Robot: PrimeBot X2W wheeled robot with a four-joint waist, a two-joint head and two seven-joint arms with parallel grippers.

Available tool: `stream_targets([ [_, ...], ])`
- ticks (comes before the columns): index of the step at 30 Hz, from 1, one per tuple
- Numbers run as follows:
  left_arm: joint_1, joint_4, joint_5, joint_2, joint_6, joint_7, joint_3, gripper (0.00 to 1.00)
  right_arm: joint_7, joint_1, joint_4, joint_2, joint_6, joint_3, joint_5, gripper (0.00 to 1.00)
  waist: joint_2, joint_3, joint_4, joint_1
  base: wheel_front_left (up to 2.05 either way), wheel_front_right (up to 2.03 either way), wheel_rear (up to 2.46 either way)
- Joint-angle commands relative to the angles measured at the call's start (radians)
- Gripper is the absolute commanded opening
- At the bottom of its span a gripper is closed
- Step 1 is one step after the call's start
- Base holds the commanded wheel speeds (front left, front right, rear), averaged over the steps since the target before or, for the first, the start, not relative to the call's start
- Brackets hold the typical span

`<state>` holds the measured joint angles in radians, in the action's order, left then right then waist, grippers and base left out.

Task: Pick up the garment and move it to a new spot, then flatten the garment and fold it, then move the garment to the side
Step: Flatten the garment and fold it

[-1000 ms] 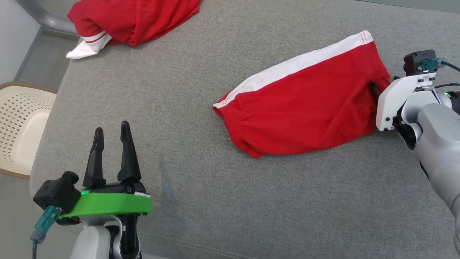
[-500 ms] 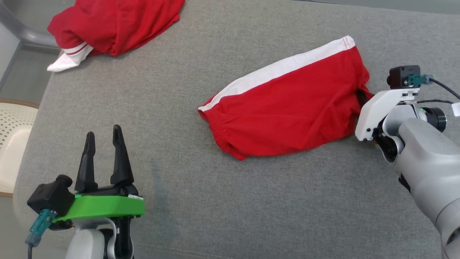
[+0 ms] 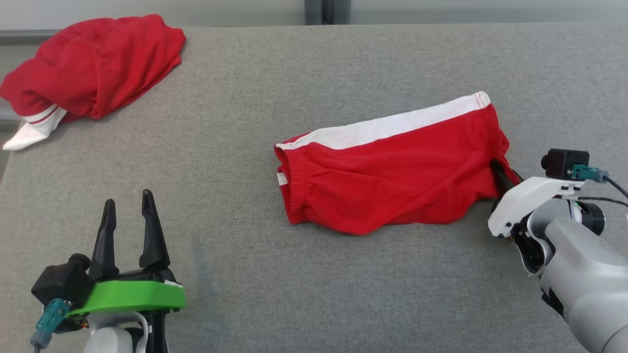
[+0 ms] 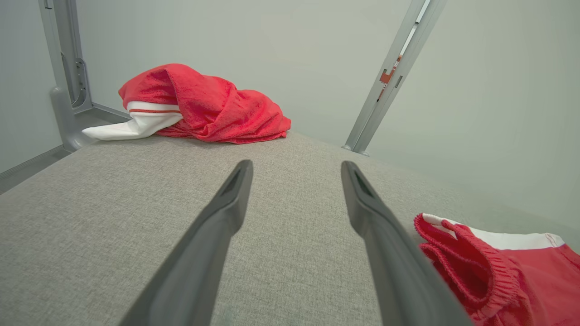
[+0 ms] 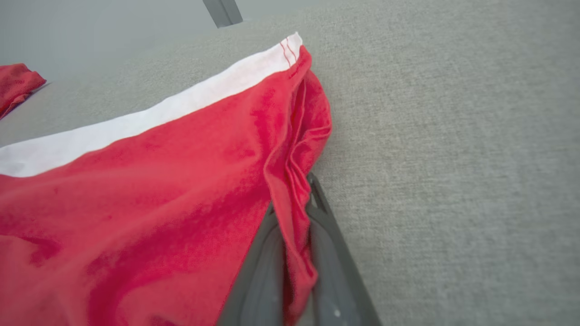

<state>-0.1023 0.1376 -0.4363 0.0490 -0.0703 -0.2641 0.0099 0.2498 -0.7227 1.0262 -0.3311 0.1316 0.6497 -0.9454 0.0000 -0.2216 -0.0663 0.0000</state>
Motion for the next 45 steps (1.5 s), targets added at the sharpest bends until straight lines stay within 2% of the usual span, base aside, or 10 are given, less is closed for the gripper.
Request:
stream_targets([
  [1, 0.021, 0.008, 0.018, 0.011, -0.002, 0.000, 0.003, 1.00, 0.010, 0.025, -0.008, -0.007, -0.002, -0.009, -0.009, 0.00, 0.0000, 0.040, 0.053, 0.0000, 0.00, 0.00, 0.00],
  [6, 0.029, 0.030, 0.054, 0.015, -0.006, 0.000, 0.008, 1.00, 0.017, 0.064, -0.033, -0.012, -0.002, -0.055, -0.011, 0.00, 0.0000, 0.057, 0.079, 0.0000, 0.00, 0.00, 0.00],
  [12, 0.036, 0.051, 0.078, 0.012, -0.014, 0.000, 0.007, 1.00, 0.016, 0.117, -0.075, -0.017, -0.002, -0.145, 0.046, 0.00, 0.0000, 0.078, 0.090, 0.0000, 0.00, 0.00, 0.00],
  [19, 0.047, 0.064, 0.099, 0.007, -0.019, 0.000, -0.010, 1.00, 0.016, 0.169, -0.096, -0.003, -0.002, -0.239, 0.117, 0.00, 0.0000, 0.112, 0.076, 0.0000, 0.00, 0.00, 0.00],
  [25, 0.060, 0.064, 0.094, 0.004, -0.022, 0.000, -0.029, 1.00, 0.017, 0.189, -0.158, 0.025, -0.001, -0.278, 0.184, 0.00, 0.0000, 0.132, 0.050, 0.0000, 0.00, 0.00, 0.00],
  [31, 0.069, 0.059, 0.081, 0.003, -0.018, 0.000, -0.037, 1.00, 0.016, 0.176, -0.269, 0.069, -0.001, -0.238, 0.241, 0.00, 0.0000, 0.138, 0.022, 0.0000, 0.00, 0.00, 0.00],
  [36, 0.068, 0.050, 0.069, 0.002, -0.010, 0.000, -0.045, 1.00, -0.016, 0.159, -0.329, 0.102, -0.001, -0.148, 0.268, 0.00, 0.0000, 0.137, -0.001, 0.0000, 0.00, 0.00, 0.00],
  [45, 0.061, 0.039, 0.051, 0.002, 0.001, 0.000, -0.053, 1.00, -0.067, 0.136, -0.344, 0.144, -0.001, 0.004, 0.299, 0.00, 0.0000, 0.124, -0.028, 0.0000, 0.00, 0.00, 0.00],
])
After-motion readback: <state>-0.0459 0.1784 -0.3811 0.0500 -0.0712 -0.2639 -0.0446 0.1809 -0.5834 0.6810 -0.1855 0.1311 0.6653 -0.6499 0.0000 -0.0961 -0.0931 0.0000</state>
